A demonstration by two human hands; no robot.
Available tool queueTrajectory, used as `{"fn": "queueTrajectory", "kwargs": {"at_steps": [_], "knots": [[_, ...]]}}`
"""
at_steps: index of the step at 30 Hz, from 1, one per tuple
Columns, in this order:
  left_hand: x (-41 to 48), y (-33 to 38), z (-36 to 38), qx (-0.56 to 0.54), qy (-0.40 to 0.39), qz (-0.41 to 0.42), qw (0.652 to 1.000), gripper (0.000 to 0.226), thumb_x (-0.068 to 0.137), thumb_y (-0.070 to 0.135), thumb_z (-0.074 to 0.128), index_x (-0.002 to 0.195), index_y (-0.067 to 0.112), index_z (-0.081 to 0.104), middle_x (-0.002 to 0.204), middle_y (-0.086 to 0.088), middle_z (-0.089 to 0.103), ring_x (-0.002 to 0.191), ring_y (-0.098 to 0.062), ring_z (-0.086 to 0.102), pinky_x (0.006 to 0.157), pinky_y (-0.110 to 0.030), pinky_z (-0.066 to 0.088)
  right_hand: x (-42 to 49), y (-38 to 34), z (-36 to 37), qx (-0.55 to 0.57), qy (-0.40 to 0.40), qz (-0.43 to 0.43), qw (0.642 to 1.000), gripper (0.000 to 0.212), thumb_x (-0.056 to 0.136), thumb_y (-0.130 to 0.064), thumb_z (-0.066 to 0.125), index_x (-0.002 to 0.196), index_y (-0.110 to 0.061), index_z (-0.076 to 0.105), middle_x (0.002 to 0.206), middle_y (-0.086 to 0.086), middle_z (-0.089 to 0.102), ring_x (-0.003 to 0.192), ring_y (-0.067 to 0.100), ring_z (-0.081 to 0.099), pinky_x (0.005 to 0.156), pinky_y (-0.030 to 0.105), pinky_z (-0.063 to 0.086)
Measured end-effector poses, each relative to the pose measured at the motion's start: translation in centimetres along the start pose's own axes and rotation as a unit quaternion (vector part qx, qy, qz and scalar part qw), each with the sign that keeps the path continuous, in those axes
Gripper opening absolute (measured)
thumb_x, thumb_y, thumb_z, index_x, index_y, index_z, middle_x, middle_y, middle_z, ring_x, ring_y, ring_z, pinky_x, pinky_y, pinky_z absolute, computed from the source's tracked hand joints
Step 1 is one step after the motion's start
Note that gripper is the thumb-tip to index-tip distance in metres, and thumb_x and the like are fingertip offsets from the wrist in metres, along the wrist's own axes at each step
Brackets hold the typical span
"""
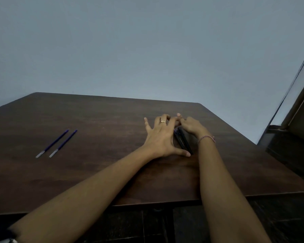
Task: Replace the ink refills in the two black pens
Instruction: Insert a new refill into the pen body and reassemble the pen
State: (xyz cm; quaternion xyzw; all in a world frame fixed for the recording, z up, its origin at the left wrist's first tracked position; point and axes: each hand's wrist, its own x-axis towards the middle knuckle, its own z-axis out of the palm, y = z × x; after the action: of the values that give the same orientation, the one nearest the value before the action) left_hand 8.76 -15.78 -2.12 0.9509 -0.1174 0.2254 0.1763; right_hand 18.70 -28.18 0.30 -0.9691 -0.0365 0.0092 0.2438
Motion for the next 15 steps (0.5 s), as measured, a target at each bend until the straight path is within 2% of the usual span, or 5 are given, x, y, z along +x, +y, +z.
{"fn": "queueTrajectory", "kwargs": {"at_steps": [4, 6, 12, 15], "knots": [[0.0, -0.1, 0.1, -0.003, 0.005, -0.003, 1.0, 0.114, 0.045, 0.08, 0.066, 0.139, 0.031, 0.025, 0.142, -0.003, 0.027, 0.136, -0.022, 0.017, 0.105, -0.069, -0.006, -0.1, -0.5, 0.0, -0.006, 0.029, 0.002, 1.0, 0.062, 0.098, -0.054, 0.02, 0.128, -0.013, 0.054, 0.146, 0.014, 0.041, 0.139, 0.034, 0.027, 0.112, 0.056, 0.017], [0.0, -0.1, 0.1, -0.001, 0.005, 0.002, 1.0, 0.112, 0.044, 0.081, 0.066, 0.138, 0.031, 0.026, 0.142, -0.003, 0.027, 0.136, -0.022, 0.018, 0.105, -0.069, -0.005, 0.0, -0.1, -0.3, -0.021, 0.034, 0.005, 0.999, 0.065, 0.097, -0.056, 0.019, 0.129, -0.012, 0.053, 0.148, 0.013, 0.038, 0.14, 0.034, 0.025, 0.111, 0.057, 0.016], [0.0, -0.2, 0.3, 0.003, 0.009, 0.006, 1.0, 0.111, 0.044, 0.081, 0.065, 0.137, 0.033, 0.026, 0.14, -0.002, 0.028, 0.135, -0.022, 0.02, 0.104, -0.069, -0.005, 0.4, 0.5, -0.9, -0.045, 0.036, -0.002, 0.998, 0.069, 0.096, -0.06, 0.015, 0.114, -0.02, 0.068, 0.148, 0.007, 0.039, 0.14, 0.032, 0.023, 0.11, 0.057, 0.014], [-0.1, -0.2, 0.3, 0.006, 0.011, 0.007, 1.0, 0.112, 0.044, 0.082, 0.064, 0.137, 0.032, 0.026, 0.141, -0.002, 0.029, 0.135, -0.023, 0.02, 0.104, -0.068, -0.006, 0.3, 0.5, -0.8, -0.052, 0.036, -0.003, 0.998, 0.069, 0.096, -0.06, 0.015, 0.114, -0.02, 0.068, 0.148, 0.006, 0.038, 0.14, 0.032, 0.023, 0.111, 0.057, 0.014]]}}
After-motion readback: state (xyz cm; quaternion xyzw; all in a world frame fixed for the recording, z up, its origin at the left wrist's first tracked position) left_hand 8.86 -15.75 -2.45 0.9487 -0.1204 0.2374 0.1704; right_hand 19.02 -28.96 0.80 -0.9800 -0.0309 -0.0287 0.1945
